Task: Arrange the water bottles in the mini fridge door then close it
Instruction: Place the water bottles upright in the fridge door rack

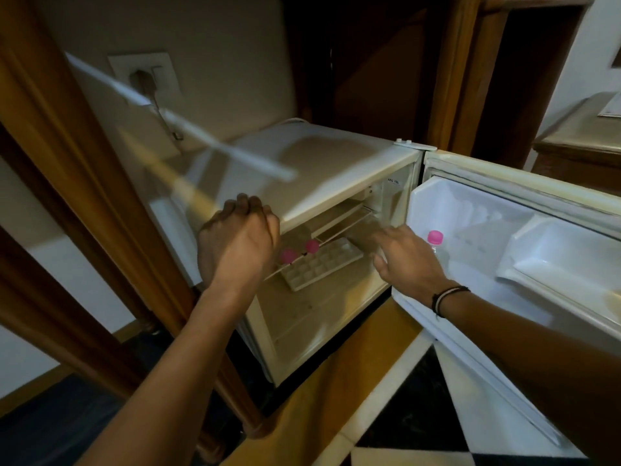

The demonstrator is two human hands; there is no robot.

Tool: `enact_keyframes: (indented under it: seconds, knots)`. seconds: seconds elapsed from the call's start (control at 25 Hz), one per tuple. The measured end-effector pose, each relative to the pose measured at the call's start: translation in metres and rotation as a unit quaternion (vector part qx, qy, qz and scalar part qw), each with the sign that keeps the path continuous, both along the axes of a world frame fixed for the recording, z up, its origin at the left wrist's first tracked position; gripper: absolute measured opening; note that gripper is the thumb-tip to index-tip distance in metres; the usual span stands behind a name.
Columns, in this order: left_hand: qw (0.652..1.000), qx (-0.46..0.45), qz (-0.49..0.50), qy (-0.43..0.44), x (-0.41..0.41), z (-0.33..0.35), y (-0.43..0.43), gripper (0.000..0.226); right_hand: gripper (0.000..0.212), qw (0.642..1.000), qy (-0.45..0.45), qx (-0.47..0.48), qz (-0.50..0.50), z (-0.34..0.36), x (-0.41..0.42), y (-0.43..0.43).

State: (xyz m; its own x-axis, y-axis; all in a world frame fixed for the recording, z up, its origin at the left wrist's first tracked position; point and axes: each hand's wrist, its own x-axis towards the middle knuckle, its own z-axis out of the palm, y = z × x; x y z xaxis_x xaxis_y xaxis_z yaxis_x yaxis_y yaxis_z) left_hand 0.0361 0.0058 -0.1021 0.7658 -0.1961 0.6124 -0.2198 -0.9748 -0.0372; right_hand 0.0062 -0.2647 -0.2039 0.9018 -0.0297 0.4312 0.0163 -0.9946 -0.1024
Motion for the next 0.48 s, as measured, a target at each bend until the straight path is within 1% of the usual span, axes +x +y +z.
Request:
enact_keyframes:
  seconds: [0.08,0.16,0.24,0.36,0.4,0.48]
  knots:
    - [1.0,-0.001,0.003,-0.016,0.003,-0.002,0.001,0.042,0.036,0.998,0.022,0.047,0.028,-0.008,0.011,0.028]
    - [1.0,-0.002,0.0,-0.032,0.007,-0.004,0.002,0.043,0.034,0.994,0.035,0.101,0.029,-0.016,0.028,0.05]
    - [0.999,0.005,0.005,-0.048,0.008,-0.006,0.002,0.044,0.034,0.984,0.051,0.169,-0.001,-0.023,0.05,0.067]
    - [0.997,0.016,0.027,-0.071,0.009,-0.009,0.001,0.048,0.032,0.955,0.086,0.277,-0.054,-0.031,0.086,0.086]
    - [0.997,0.018,0.037,-0.072,0.01,-0.011,0.001,0.051,0.033,0.946,0.085,0.306,-0.061,-0.034,0.096,0.094]
    - [0.996,0.031,0.047,-0.069,0.009,-0.011,0.0,0.056,0.038,0.932,0.051,0.353,-0.064,-0.037,0.109,0.104]
